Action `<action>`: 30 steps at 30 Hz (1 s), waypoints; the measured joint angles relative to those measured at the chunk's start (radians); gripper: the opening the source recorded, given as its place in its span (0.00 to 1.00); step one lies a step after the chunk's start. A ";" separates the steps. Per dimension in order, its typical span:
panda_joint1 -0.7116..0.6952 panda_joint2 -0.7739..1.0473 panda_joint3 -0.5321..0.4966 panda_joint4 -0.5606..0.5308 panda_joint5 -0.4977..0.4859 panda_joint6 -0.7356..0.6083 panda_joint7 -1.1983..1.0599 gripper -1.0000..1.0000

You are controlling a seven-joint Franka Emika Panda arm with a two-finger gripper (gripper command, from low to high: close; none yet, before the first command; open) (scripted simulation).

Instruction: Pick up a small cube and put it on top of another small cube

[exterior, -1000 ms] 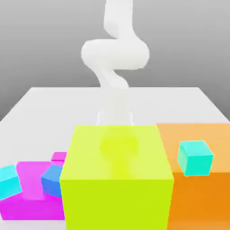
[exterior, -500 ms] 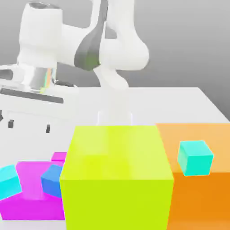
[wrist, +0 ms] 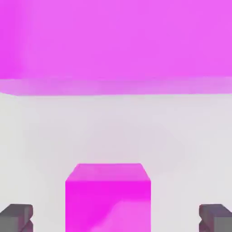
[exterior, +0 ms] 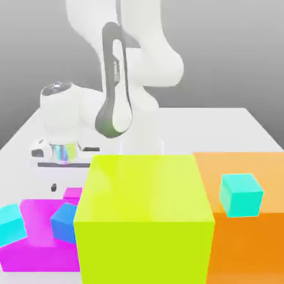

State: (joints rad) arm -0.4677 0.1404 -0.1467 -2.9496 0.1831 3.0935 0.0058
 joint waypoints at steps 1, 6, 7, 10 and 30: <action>-0.038 0.022 0.043 0.004 0.023 0.019 -0.018 0.50; -0.173 0.107 0.168 0.014 0.018 0.092 -0.027 0.00; -0.173 0.107 0.168 0.014 0.018 0.092 -0.027 0.00; -0.173 0.107 0.168 0.014 0.016 0.090 -0.026 0.00; -0.001 -0.206 -0.048 0.021 -0.186 -0.230 0.177 0.00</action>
State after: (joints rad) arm -0.4689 -0.0657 -0.1945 -2.9283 -0.0029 2.8634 0.1830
